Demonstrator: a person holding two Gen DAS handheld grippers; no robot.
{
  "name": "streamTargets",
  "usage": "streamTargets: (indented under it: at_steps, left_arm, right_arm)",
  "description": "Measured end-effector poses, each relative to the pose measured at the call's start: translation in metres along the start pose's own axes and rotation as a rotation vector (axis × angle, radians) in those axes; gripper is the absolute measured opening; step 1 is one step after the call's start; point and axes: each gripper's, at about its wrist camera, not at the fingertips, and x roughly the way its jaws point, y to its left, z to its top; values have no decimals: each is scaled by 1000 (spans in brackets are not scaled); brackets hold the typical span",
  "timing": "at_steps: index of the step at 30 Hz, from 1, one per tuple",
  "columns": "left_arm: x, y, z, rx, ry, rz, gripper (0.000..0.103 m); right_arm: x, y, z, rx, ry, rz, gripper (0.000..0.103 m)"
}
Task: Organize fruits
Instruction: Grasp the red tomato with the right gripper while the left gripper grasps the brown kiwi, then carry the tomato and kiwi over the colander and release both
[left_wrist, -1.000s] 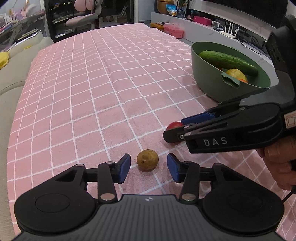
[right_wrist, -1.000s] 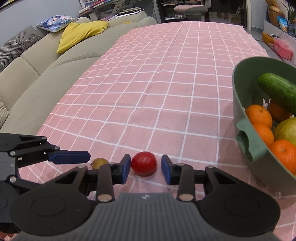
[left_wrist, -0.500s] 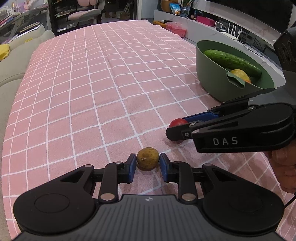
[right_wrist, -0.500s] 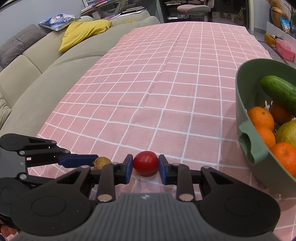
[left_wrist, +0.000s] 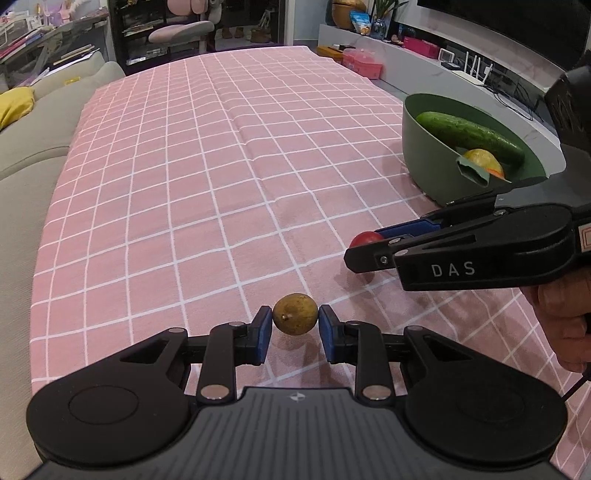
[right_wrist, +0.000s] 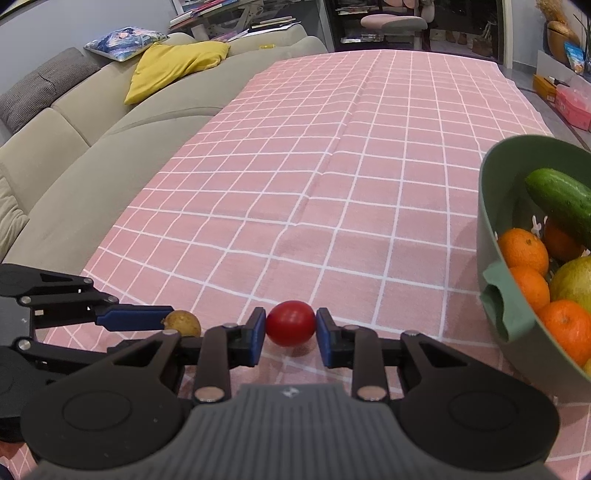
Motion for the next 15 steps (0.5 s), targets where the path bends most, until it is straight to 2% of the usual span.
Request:
streamTargets:
  at_steps: [15]
  left_arm:
    - [-24,-7,3,-38,-36,-1,32]
  right_arm:
    - [-30,3,11,-26,-54,20,26]
